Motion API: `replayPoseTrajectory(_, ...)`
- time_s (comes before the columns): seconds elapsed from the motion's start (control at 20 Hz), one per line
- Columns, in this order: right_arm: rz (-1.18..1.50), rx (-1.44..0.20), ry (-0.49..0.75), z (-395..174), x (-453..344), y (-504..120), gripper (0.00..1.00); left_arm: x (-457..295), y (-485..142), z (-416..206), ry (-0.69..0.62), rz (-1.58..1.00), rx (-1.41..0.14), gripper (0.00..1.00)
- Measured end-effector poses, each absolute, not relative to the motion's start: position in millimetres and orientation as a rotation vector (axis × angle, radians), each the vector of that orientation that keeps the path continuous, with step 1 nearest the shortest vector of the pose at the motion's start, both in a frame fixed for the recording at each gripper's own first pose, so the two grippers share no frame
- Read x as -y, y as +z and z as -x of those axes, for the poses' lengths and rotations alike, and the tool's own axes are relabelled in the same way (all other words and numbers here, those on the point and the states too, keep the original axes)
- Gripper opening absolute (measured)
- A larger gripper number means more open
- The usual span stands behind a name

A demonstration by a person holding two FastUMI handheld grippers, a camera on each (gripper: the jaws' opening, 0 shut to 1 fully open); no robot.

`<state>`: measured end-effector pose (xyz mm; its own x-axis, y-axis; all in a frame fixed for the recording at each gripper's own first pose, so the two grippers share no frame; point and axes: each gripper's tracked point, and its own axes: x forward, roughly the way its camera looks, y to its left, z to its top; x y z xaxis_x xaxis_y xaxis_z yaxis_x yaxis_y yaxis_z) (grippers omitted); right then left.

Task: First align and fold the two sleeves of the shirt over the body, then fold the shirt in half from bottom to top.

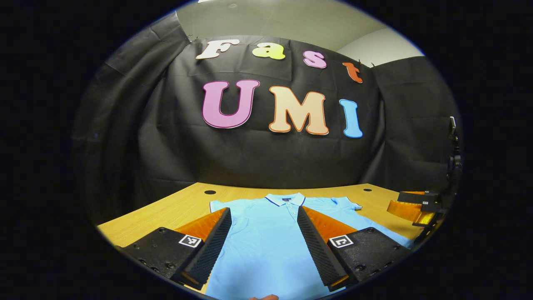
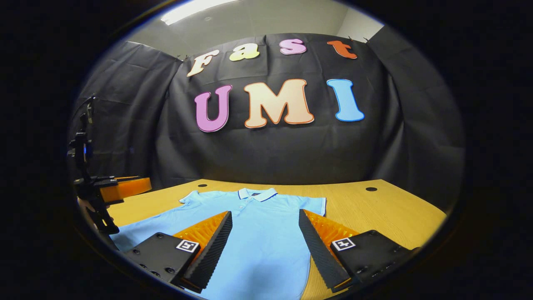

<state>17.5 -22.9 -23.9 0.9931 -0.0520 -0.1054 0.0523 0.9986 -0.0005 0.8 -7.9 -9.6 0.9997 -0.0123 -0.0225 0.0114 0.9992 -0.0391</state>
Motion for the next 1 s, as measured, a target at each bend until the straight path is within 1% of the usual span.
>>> replayPoseTrajectory(0.2, -0.048, -0.165, -0.086, -52.4, 52.4, -15.2, 1.0, 8.4, -8.5, -1.8, -0.02, 0.043, -0.02, 0.95)
replayPoseTrajectory(0.4, 0.027, -0.248, -0.17, -100.8, 99.1, -14.7, 0.99, 6.3, -11.5, -4.4, -0.021, 0.036, -0.029, 0.95)
replayPoseTrajectory(0.6, -0.028, -0.408, -0.162, -145.6, 110.1, -40.5, 0.98, 2.8, -16.3, -8.0, -0.023, 0.029, -0.041, 0.95)
replayPoseTrajectory(0.75, -0.051, -0.476, -0.201, -171.2, 128.5, -57.3, 0.98, 2.7, -16.4, -9.9, -0.032, 0.042, -0.041, 0.95)
replayPoseTrajectory(0.8, -0.072, -0.499, -0.211, -178.5, 132.8, -63.5, 0.94, 1.6, -17.3, -11.0, -0.032, 0.043, -0.041, 0.95)
replayPoseTrajectory(0.85, -0.101, -0.526, -0.222, -185.8, 137.8, -70.8, 0.98, -0.7, -16.2, -11.3, -0.029, 0.043, -0.039, 0.95)
replayPoseTrajectory(1.0, -0.207, -0.623, -0.258, -203.1, 147.3, -96.1, 0.98, -2.3, -17.6, -14.2, -0.029, 0.055, -0.039, 0.95)
